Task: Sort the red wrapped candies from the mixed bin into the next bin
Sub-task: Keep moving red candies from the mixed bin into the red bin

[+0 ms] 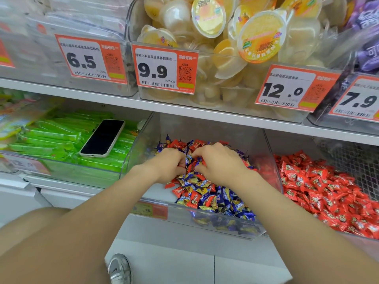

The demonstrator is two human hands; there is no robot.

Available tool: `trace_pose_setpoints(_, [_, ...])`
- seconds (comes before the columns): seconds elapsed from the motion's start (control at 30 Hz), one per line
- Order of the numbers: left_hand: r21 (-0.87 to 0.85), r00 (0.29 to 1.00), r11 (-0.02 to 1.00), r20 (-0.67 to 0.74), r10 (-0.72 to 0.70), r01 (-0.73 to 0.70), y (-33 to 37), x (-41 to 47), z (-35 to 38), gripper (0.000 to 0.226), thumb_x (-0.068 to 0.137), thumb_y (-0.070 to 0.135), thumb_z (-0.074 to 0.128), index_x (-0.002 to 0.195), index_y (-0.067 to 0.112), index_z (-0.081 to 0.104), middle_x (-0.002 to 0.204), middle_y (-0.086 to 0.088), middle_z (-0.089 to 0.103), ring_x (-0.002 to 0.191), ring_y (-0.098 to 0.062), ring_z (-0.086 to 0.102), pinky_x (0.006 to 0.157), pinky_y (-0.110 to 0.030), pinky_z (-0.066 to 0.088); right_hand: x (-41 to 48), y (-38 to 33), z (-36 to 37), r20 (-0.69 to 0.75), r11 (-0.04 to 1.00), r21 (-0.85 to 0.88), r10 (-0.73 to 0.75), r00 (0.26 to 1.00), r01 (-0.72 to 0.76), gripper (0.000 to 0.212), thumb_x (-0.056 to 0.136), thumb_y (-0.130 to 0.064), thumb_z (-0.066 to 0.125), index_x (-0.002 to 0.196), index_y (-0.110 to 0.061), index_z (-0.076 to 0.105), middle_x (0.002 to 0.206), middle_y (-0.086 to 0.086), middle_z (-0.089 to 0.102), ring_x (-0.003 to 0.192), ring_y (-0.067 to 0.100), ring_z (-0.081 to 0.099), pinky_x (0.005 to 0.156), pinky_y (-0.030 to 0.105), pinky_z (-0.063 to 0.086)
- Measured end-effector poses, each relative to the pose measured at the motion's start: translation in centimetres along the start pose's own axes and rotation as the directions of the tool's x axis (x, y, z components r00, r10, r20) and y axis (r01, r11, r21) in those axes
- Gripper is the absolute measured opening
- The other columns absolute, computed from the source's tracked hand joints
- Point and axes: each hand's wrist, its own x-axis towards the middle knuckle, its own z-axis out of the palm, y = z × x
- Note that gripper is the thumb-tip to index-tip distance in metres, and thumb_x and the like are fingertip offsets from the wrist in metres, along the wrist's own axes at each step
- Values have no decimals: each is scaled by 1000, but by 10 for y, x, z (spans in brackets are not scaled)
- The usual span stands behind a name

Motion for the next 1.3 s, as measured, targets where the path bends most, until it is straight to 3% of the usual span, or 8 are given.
trace_pose_setpoints(0.27, [65, 961, 976, -202, -191, 207, 3, -17, -22, 34, 89, 40, 59, 68, 15, 49, 66, -7, 55, 66, -32, 59, 59, -35, 48, 31, -6, 31, 29, 947, -293, -125, 992, 128, 12, 93, -12, 75, 99, -22, 72, 86, 3, 65, 81, 32, 66, 62, 38, 46])
trace_pose_setpoints(0.37, [116, 977, 973, -103, -189, 200, 7, -21, -20, 33, 92, 37, 66, 75, 13, 50, 65, -6, 56, 60, -25, 61, 67, -39, 60, 34, -2, 23, 6, 992, -97, -79, 997, 79, 11, 99, -32, 69, 100, -22, 72, 95, 3, 69, 89, 32, 67, 71, 41, 54])
trace_pose_setpoints(0.53, [147, 978, 967, -7, -207, 206, 5, -24, -17, 26, 98, 21, 61, 79, 6, 52, 65, -10, 63, 47, -25, 66, 50, -33, 58, 20, 10, -7, 15, 974, 228, -24, 1000, 20, 29, 101, -36, 56, 93, -8, 59, 82, 13, 62, 75, 30, 59, 71, 48, 52])
trace_pose_setpoints(0.7, [195, 986, 967, 1, -167, 163, 2, -26, -15, 17, 94, 19, 67, 107, 9, 62, 102, -14, 70, 88, -33, 69, 77, -43, 59, -9, 19, -34, 9, 910, 408, 78, 997, -75, 17, 78, -33, 81, 79, -21, 68, 72, -3, 67, 54, 6, 49, 51, 26, 38])
trace_pose_setpoints(0.87, [244, 967, 957, 162, -199, 156, 2, -33, -6, 50, 84, 40, 84, 117, 11, 61, 112, -10, 66, 96, -29, 64, 83, -40, 57, -22, 26, -32, 71, 850, 516, 84, 994, -109, 17, 80, -26, 70, 71, -13, 63, 67, 9, 74, 61, 21, 71, 61, 34, 53])
trace_pose_setpoints(1.0, [264, 973, 954, 141, -185, 143, 3, -33, 2, 47, 82, 35, 86, 116, 12, 62, 109, -7, 65, 97, -28, 65, 84, -42, 59, -30, 28, -30, 125, 902, 423, 37, 992, -87, 26, 93, -29, 64, 75, -22, 82, 64, 8, 72, 53, 10, 61, 54, 6, 40])
trace_pose_setpoints(1.2, [198, 977, 972, 147, -154, 124, -2, -29, -4, 27, 87, 29, 80, 101, 9, 68, 101, -10, 70, 96, -32, 70, 81, -42, 59, -36, 37, -25, 175, 932, 351, 26, 984, -88, 49, 101, -49, 66, 82, -4, 72, 56, 3, 70, 46, 6, 62, 49, 9, 39])
trace_pose_setpoints(1.3, [65, 992, 996, 104, -72, 65, 5, -31, -14, 26, 93, 36, 76, 99, 16, 62, 96, -2, 65, 88, -21, 62, 68, -34, 48, -34, 40, -22, 155, 978, 207, -20, 988, -12, 26, 101, -44, 68, 91, -22, 79, 79, -7, 71, 79, 8, 60, 77, 29, 50])
